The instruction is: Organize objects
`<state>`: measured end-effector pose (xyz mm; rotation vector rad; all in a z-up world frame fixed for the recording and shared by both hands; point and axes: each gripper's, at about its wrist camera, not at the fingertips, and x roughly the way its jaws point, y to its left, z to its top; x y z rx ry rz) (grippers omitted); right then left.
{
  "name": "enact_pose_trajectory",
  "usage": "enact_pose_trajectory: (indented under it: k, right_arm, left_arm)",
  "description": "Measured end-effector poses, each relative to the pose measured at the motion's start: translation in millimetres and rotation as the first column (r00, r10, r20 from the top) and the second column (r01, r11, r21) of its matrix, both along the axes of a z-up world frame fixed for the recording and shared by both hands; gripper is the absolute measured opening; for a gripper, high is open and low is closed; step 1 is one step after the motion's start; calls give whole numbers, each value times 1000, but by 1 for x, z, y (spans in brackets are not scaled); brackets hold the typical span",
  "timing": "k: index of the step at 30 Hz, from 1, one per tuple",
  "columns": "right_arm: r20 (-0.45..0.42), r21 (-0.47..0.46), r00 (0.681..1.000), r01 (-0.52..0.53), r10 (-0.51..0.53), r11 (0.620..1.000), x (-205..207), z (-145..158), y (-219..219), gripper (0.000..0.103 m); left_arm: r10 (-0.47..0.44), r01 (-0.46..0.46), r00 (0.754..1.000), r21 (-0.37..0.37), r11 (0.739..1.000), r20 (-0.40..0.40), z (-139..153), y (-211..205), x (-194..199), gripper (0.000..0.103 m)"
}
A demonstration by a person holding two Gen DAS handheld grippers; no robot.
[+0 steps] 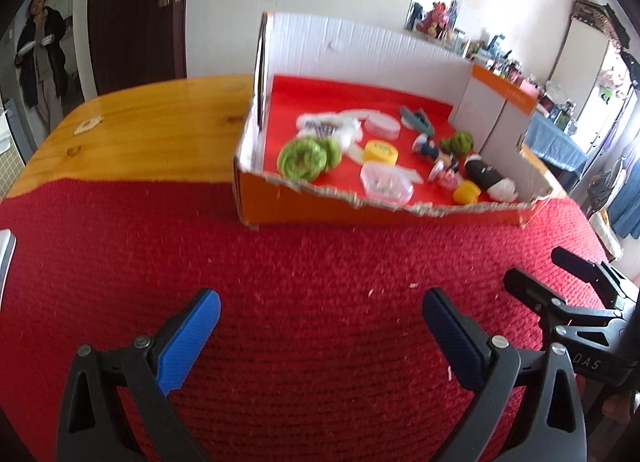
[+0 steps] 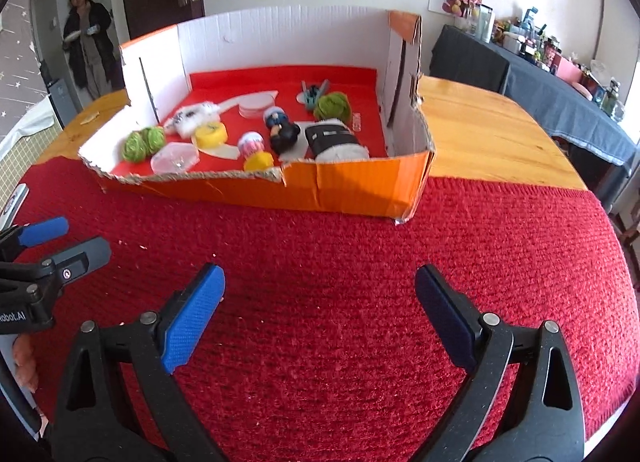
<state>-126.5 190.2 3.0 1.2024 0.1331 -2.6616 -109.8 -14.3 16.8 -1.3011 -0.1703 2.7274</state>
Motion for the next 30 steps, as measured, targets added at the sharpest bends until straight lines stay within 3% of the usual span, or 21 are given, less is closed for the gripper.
enact_pose_trajectory:
  k: [6,15,30]
  right_arm:
    - [63,-3,998,26,-25,1000,-7,-9,6,98]
    - [76,20,996,40,-41,999,-10,-12,4,103]
    - [75,26,996,43,-45,999,-10,-12,4,103]
  left_arm:
    - [13,-13,1000,-41,999,5,-4,4,-1,103]
    - [32,-30,999,-128,991,13,-9,10,-5,103]
    - [41,-39,999,-133,990,12,-10,9,-11,103]
